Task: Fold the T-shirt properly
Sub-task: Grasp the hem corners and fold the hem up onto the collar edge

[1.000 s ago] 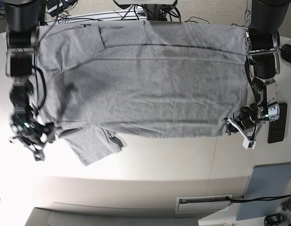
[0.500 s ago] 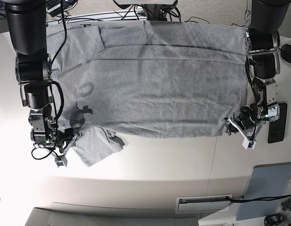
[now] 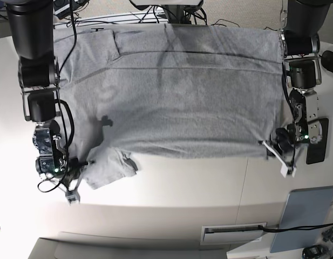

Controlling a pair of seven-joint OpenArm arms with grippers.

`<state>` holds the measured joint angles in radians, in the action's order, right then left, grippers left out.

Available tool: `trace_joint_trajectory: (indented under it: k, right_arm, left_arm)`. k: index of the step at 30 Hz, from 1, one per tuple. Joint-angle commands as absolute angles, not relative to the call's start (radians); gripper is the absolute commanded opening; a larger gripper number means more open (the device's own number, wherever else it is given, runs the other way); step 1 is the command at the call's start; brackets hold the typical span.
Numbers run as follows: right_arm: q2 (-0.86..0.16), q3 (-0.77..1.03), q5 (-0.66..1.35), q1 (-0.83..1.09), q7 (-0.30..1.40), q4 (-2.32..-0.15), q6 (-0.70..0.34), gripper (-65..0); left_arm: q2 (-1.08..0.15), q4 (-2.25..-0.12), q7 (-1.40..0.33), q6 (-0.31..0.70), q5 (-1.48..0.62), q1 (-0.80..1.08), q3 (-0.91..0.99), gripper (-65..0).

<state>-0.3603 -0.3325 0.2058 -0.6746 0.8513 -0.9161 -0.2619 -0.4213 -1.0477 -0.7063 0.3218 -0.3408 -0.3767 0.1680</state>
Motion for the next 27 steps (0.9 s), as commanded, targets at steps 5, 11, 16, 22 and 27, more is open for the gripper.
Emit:
trace_joint_trajectory:
  k: [5, 11, 16, 22, 27]
  right_arm:
    - [-0.452, -0.297, 0.131, -0.506, 0.923, -1.261, -0.193, -65.0]
    - [-0.479, -0.124, 0.134, -0.258, 0.97, -1.55, -0.193, -65.0]
    - [-0.479, 0.004, 0.134, -0.048, 0.987, -1.741, -0.194, -65.0]
    - [-0.479, 0.093, 0.133, 0.169, 0.999, -1.934, -0.193, -65.0]
    - [-0.479, 0.131, 0.109, 0.302, 1.04, -2.037, -0.182, -65.0]
  left_arm:
    - [-0.488, -1.308, -0.693, 0.272, -0.461, -0.205, 0.176, -65.0]
    - [-0.499, -1.482, -0.693, 0.337, -0.58, -0.008, 0.275, -65.0]
    - [-0.499, -1.541, -0.7, 0.462, -0.699, 0.113, 0.398, -65.0]
    - [-0.5, -1.558, -0.718, 0.474, -0.723, 0.205, 0.455, -65.0]
    - [-0.506, -1.558, -0.718, 0.522, -0.738, 0.256, 0.455, -65.0]
